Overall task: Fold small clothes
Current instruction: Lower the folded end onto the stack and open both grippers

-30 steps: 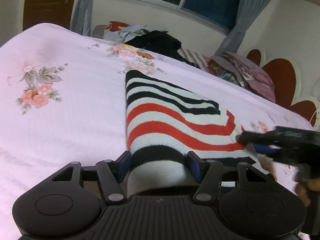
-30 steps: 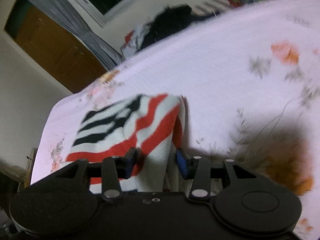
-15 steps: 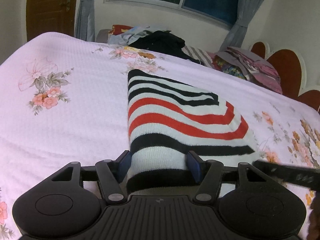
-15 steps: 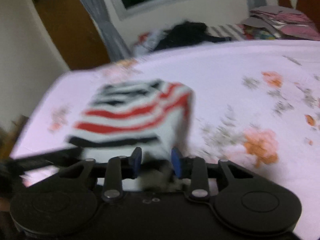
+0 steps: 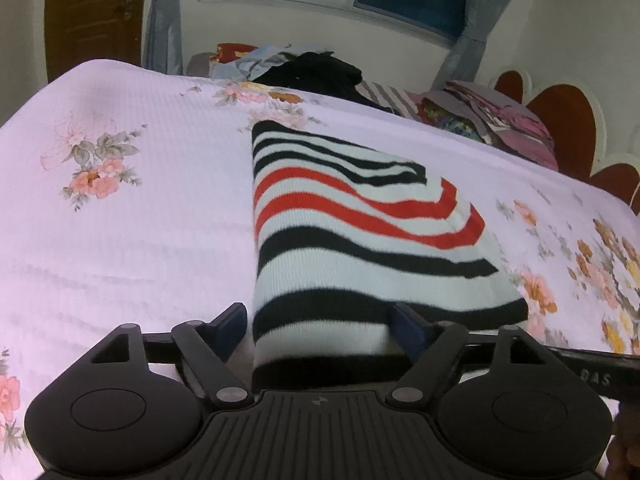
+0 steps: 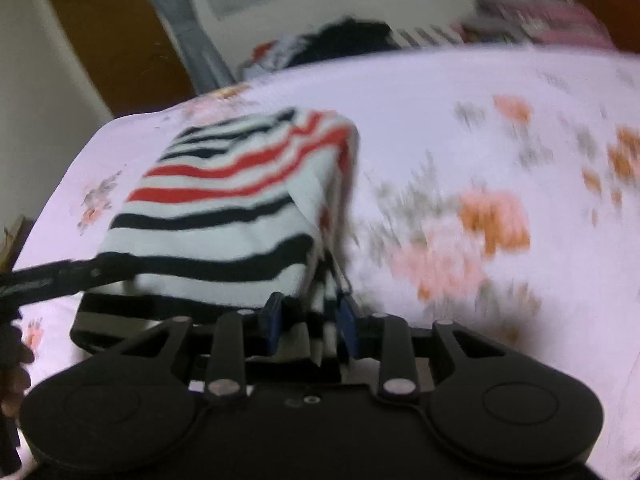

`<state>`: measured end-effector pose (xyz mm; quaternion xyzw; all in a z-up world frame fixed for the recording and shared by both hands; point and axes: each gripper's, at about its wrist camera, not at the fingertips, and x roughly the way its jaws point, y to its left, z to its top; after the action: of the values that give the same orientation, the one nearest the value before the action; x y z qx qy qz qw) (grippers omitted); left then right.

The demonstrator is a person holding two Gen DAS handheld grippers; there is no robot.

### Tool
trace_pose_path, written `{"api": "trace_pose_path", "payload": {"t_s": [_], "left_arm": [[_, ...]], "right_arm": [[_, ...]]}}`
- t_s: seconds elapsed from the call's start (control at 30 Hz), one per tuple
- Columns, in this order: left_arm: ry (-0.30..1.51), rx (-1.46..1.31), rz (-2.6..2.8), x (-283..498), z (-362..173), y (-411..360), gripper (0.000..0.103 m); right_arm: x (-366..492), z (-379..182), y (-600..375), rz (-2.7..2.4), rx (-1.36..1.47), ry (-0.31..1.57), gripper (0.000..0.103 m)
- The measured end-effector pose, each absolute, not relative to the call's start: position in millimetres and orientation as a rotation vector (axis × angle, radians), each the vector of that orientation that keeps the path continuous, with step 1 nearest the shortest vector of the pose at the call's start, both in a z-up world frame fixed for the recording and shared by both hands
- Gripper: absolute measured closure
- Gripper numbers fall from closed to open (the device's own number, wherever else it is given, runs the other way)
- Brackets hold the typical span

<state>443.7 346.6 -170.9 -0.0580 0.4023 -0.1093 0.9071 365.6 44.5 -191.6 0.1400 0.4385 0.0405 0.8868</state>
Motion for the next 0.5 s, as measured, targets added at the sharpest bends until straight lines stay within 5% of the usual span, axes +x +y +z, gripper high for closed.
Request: {"api": "trace_pose_path", "payload": {"t_s": [0.17, 0.3, 0.5], "left_arm": [[0.846, -0.105, -0.25, 438, -173, 348, 0.022], [0.865, -0.088, -0.245, 436, -177, 349, 0.007], [0.926, -0.09, -0.155, 440, -180, 354, 0.0]], "right_arm": [[366, -208, 40, 0.054, 0.328, 0.928, 0.071], [365, -206, 46, 0.026, 0.303, 0.928, 0.068], [365, -206, 46, 0.016, 0.298, 0.929, 0.067]]}}
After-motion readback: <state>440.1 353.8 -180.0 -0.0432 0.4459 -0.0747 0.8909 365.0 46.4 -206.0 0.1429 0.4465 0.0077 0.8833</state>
